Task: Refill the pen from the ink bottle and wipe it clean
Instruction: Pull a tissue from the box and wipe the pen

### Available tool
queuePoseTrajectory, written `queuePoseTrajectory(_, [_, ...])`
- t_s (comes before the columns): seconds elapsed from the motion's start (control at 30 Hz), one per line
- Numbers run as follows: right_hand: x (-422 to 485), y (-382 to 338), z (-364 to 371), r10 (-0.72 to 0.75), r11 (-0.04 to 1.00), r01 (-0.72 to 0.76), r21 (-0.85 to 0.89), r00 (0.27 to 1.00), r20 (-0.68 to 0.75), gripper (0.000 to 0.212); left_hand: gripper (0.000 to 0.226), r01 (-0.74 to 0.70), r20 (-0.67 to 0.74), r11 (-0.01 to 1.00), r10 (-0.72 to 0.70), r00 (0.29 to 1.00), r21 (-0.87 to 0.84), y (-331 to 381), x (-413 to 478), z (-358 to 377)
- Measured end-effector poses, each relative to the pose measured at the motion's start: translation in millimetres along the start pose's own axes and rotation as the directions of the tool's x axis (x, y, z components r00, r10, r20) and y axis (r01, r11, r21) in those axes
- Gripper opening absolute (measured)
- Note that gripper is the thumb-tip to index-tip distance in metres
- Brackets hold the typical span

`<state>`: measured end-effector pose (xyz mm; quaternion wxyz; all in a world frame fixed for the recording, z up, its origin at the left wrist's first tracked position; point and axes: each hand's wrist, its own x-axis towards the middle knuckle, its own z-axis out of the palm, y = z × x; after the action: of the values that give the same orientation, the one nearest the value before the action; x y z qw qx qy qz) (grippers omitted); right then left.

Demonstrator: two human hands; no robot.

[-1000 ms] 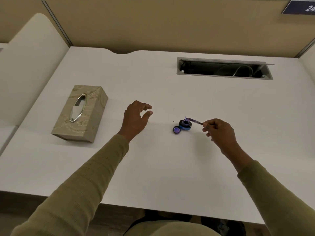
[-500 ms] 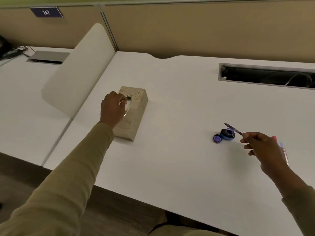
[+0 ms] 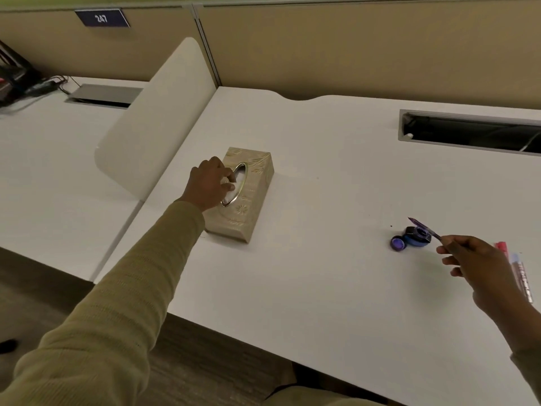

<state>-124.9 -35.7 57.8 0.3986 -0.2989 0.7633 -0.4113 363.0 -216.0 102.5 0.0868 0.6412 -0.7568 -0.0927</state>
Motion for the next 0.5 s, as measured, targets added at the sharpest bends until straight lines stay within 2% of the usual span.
queuePoseTrajectory(0.17, [-0.7, -1.5, -0.3, 0.008, 1.000, -0.008, -0.018, 1.000, -0.010, 0.009, 0.009, 0.031, -0.015, 0.995, -0.033, 0.999, -0.100, -3.0, 7.5, -5.1])
queuePoseTrajectory(0.33, [-0.3, -2.7, -0.3, 0.021, 1.000, -0.022, -0.013, 1.000, -0.018, 0.010, 0.009, 0.000, -0.029, 0.980, -0.006, 1.000, -0.198, -6.1, 11.7, -11.9])
queuePoseTrajectory(0.5, [1.0, -3.3, -0.5, 0.019, 1.000, -0.019, -0.013, 1.000, -0.020, 0.011, 0.013, -0.047, -0.006, 0.986, 0.046, 0.999, -0.157, -4.8, 8.9, -9.8])
